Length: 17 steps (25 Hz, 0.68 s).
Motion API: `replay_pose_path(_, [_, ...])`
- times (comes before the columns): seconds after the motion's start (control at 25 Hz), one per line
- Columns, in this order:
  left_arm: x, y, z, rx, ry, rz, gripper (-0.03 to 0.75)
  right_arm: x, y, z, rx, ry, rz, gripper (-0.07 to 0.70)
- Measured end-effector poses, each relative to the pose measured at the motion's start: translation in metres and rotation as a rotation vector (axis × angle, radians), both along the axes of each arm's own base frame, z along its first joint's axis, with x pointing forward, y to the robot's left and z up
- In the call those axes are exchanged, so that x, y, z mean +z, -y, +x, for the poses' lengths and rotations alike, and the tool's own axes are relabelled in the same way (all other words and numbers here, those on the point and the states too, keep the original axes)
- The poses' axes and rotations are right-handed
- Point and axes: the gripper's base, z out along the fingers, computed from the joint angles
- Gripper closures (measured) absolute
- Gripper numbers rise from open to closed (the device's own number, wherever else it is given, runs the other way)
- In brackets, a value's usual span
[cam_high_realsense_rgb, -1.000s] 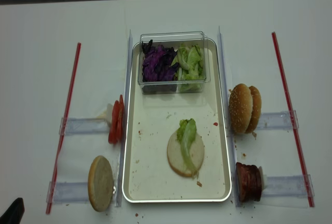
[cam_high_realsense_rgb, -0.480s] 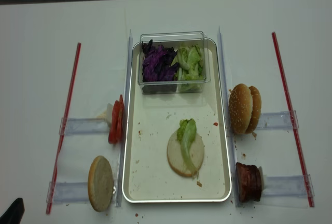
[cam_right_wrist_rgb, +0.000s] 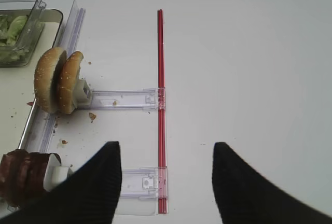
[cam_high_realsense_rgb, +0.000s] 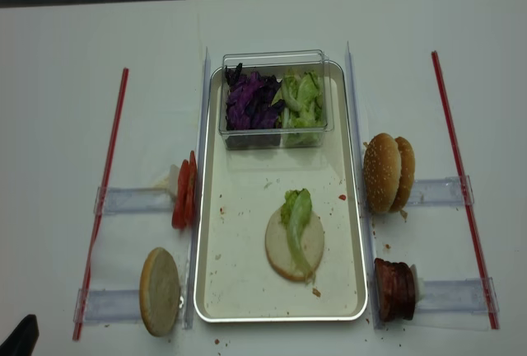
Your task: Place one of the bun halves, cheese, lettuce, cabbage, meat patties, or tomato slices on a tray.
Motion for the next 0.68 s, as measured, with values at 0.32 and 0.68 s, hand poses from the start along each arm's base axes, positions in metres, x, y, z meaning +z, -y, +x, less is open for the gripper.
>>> replay_pose_path(0.32, [0.0, 0.0, 0.0, 0.0, 0.0, 0.0, 0.303, 0.0, -0.0001, 0.0, 0.001, 0.0, 0.001, 0.227])
replay_pose_path(0.68, [0.0, 0.0, 0.0, 0.0, 0.0, 0.0, 0.303, 0.0, -0.0001, 0.0, 0.001, 0.0, 0.002, 0.227])
